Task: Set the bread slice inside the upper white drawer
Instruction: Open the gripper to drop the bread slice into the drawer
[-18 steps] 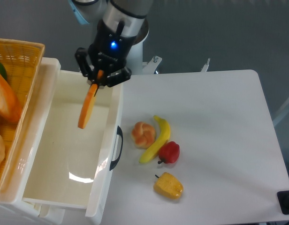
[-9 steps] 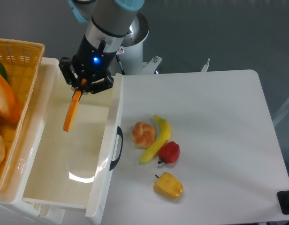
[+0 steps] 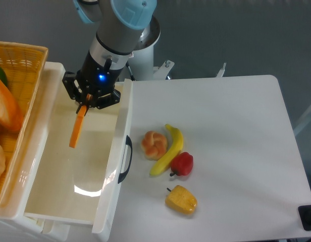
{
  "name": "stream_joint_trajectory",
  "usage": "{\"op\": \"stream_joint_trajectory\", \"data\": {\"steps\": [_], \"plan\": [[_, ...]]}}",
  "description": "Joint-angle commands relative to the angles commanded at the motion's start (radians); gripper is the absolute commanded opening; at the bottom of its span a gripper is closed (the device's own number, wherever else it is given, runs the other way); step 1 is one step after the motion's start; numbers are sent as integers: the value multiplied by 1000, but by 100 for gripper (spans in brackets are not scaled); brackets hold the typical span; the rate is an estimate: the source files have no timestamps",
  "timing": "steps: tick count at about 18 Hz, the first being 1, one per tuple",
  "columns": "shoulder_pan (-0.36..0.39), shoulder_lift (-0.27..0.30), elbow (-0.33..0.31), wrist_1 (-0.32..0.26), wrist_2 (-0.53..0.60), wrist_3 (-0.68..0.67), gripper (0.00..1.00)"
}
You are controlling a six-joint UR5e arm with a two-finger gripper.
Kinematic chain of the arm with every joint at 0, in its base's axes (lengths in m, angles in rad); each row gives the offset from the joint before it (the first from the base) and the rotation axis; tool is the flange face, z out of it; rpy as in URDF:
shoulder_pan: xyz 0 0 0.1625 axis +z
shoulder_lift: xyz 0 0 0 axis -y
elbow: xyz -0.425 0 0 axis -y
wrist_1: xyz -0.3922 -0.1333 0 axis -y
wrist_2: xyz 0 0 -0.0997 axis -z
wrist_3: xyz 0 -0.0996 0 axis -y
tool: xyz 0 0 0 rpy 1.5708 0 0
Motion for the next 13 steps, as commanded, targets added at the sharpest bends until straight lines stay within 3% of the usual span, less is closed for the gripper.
{"op": "stream_joint_trajectory", "data": {"steps": [2, 4, 13], "plan": [[0, 2, 0, 9, 0, 0, 76], [-2, 2, 0, 29, 0, 2, 88], [38, 21, 11, 54, 50, 14, 88]]}}
